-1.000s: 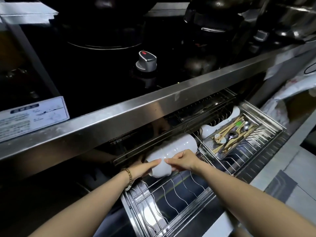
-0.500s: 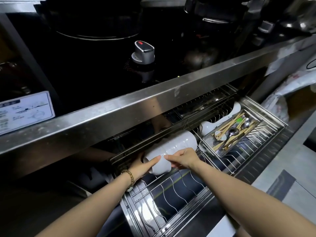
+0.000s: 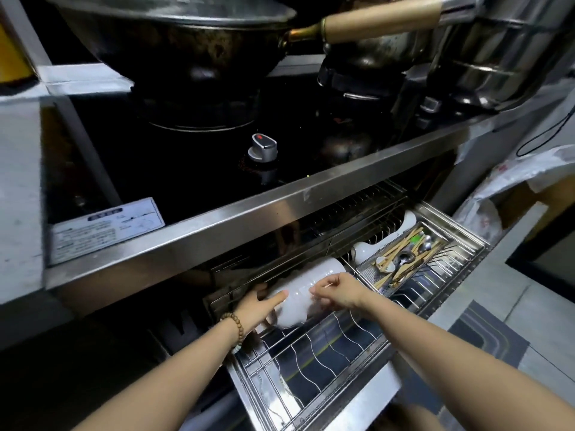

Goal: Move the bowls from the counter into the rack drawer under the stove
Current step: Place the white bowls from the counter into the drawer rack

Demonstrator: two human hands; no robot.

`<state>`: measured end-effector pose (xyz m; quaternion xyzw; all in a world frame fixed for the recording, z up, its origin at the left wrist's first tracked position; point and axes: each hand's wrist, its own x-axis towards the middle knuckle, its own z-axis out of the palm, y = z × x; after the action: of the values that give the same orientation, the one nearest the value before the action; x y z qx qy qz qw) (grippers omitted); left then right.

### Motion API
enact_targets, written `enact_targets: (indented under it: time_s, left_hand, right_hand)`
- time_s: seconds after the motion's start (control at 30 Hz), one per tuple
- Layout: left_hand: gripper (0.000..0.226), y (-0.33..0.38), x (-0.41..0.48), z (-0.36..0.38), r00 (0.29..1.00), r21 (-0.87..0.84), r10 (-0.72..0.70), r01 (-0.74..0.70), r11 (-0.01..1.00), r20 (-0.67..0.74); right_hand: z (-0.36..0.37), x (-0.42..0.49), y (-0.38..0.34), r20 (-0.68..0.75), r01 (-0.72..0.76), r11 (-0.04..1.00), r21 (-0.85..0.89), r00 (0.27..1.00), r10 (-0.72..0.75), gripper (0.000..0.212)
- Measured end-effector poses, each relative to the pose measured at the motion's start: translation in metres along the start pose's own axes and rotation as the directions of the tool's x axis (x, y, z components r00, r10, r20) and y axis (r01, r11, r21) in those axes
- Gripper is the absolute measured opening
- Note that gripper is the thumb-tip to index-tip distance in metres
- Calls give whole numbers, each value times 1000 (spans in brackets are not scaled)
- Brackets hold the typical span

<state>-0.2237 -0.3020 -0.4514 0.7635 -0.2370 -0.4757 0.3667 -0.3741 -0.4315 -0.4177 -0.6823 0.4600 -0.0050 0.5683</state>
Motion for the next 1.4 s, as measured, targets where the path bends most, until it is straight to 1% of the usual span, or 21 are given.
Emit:
enact_targets:
  time_s: [0.07, 0.1, 0.17, 0.27, 0.37, 0.43, 0.5, 0.6, 0.67, 0.73, 0.8, 0.87, 0.93, 1.0, 1.13, 1.23, 1.27, 1.3, 1.4]
  left_hand:
    - [76, 11, -17, -1, 998, -35, 50, -51, 998, -26]
    - [71, 16, -25, -1, 996, -49, 82, -83, 995, -34]
    - [68, 27, -41, 1, 990, -59, 139, -140, 988, -30]
    - [64, 47, -70, 1, 975, -48, 220, -221, 974, -22]
    - [60, 69, -95, -1, 954, -42, 300, -299, 953, -2]
    - [60, 88, -119, -7, 931, -15, 364, -364, 931, 36]
    - [60, 109, -144, -18, 887, 44, 459, -461, 886, 47]
    - [56, 141, -185, -46, 784, 159, 621, -611, 775, -12]
    - [61, 160, -215, -71, 709, 224, 702, -675, 703, -65]
    - [64, 175, -244, -99, 648, 296, 756, -708, 642, -90]
    - [64, 186, -273, -128, 605, 383, 788, -705, 597, -115]
    - [72, 192, -298, -158, 574, 448, 805, -686, 573, -152]
    - [76, 193, -319, -186, 550, 490, 811, -661, 568, -198]
    - [73, 191, -337, -214, 525, 523, 814, -635, 569, -248]
    - [73, 182, -373, -266, 435, 614, 825, -555, 561, -361]
    - [64, 169, -392, -303, 374, 658, 817, -484, 576, -439]
    - [64, 163, -397, -315, 371, 660, 803, -460, 595, -466]
    - [66, 156, -400, -326, 383, 652, 785, -438, 619, -487]
    - [78, 137, -409, -356, 443, 607, 723, -397, 688, -530]
  right_hand:
    - [-9, -17, -7, -40, 30, 1000, 5, 999, -30, 7]
    - [-14, -26, -10, -60, 48, 999, -12, 997, -49, 12]
    - [-24, -48, -17, -103, 96, 993, -74, 989, -104, 28]
    - [-39, -83, -26, -174, 182, 975, -129, 964, -203, 37]
    - [-51, -117, -40, -170, 251, 940, -231, 941, -293, 44]
    - [-59, -141, -52, -172, 299, 917, -263, 921, -350, 49]
    - [-67, -164, -68, -195, 350, 891, -291, 890, -413, 52]
    - [-71, -197, -101, -235, 417, 852, -317, 835, -497, 53]
    - [-68, -218, -129, -240, 485, 808, -334, 785, -571, 50]
    - [-62, -235, -158, -228, 551, 750, -366, 729, -646, 48]
    - [-52, -249, -187, -198, 608, 694, -387, 680, -706, 46]
    - [-38, -259, -217, -162, 672, 628, -391, 622, -766, 46]
    - [-19, -268, -246, -137, 726, 563, -395, 559, -817, 47]
    - [0, -273, -275, -109, 771, 506, -387, 506, -855, 47]
    - [40, -274, -327, -31, 831, 424, -362, 443, -896, 47]
    - [73, -272, -359, 17, 856, 374, -357, 406, -914, 49]
    - [84, -270, -367, 30, 861, 365, -354, 400, -916, 49]
    - [95, -269, -375, 45, 864, 362, -349, 402, -915, 51]
    - [127, -263, -395, 112, 877, 366, -310, 416, -902, 55]
